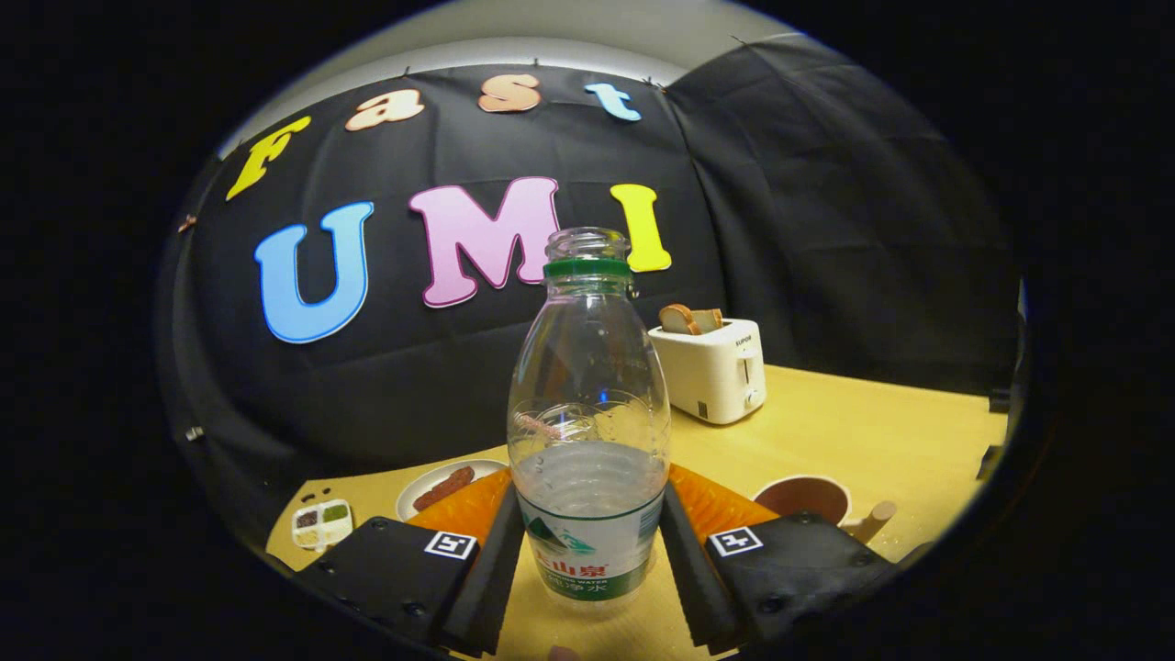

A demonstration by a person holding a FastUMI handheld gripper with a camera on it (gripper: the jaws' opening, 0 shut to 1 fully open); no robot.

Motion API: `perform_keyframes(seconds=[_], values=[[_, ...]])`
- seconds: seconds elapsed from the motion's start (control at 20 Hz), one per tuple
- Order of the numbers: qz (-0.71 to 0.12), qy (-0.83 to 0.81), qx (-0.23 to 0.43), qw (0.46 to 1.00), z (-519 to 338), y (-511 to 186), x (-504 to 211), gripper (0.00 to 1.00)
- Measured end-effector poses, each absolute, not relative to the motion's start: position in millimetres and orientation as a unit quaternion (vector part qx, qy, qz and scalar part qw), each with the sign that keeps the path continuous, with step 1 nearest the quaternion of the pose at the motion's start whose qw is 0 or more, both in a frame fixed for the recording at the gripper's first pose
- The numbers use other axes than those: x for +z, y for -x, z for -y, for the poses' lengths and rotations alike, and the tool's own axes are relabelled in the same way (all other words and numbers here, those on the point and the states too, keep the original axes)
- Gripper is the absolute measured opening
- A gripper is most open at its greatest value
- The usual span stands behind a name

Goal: Take the bottle from table, then pour the juice into the cup, finally place the bottle on the coaster

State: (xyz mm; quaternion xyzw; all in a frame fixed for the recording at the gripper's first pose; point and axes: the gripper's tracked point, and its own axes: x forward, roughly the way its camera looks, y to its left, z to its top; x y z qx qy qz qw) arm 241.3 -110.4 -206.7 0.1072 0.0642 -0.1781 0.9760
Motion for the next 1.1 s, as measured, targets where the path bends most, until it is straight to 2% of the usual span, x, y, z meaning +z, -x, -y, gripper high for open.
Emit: perform_keyframes(seconds=[0.55, 1.1], values=[[-0.068, -0.047, -0.196, 0.977, 113, -294, -254, 0.77], [-0.076, -0.047, -0.2, 0.976, 104, -300, -281, 0.77]])
